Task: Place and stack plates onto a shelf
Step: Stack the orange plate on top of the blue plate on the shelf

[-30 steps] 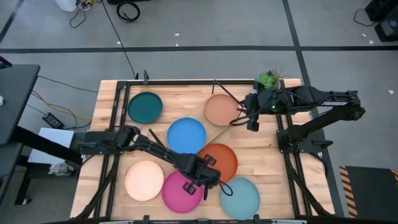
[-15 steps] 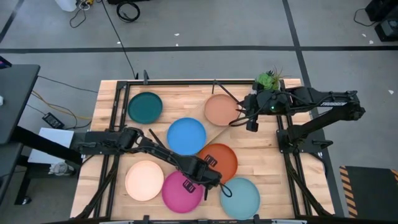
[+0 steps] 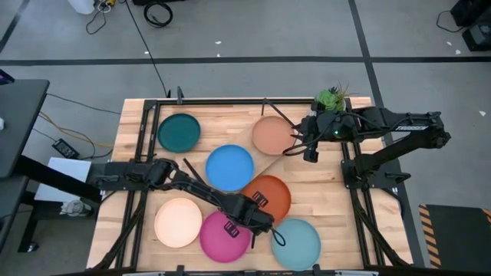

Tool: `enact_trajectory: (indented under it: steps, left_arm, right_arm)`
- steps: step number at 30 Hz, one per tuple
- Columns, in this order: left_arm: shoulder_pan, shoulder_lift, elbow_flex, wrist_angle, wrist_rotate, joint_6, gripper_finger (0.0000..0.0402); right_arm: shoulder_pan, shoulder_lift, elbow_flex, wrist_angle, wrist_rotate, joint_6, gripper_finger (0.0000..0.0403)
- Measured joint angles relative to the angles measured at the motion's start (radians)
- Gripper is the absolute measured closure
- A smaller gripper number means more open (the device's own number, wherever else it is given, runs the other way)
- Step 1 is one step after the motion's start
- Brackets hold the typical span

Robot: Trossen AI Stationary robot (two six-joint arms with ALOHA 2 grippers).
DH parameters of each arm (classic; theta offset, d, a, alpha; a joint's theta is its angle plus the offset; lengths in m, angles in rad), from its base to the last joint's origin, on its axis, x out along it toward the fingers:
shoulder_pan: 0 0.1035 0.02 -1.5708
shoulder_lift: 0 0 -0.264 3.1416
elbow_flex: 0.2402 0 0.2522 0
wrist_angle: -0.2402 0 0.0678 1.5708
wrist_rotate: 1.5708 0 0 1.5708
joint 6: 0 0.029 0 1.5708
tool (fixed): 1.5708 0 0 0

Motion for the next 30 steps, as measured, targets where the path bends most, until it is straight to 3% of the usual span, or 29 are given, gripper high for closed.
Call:
enact_trajectory:
  steps: [9,16,24,30]
  left_arm:
    - [-0.006,-0.002,0.201,-0.154,-0.004,-0.082,0.0389]
    - [-0.003,-0.002,0.362,-0.275,0.048,-0.146,0.0389]
    - [0.006,-0.003,0.421,-0.502,-0.165,-0.320,0.0389]
    - [0.044,-0.003,0.397,-0.561,-0.175,-0.512,0.0389]
  right_arm:
    - [0.000,0.000,0.000,0.001,0.003,-0.008,0.0286]
    - [0.000,0.000,0.000,0.004,0.006,-0.011,0.0286]
    - [0.000,0.000,0.000,0.010,0.006,-0.013,0.0286]
    - [0.000,0.000,0.000,0.035,0.006,-0.028,0.0286]
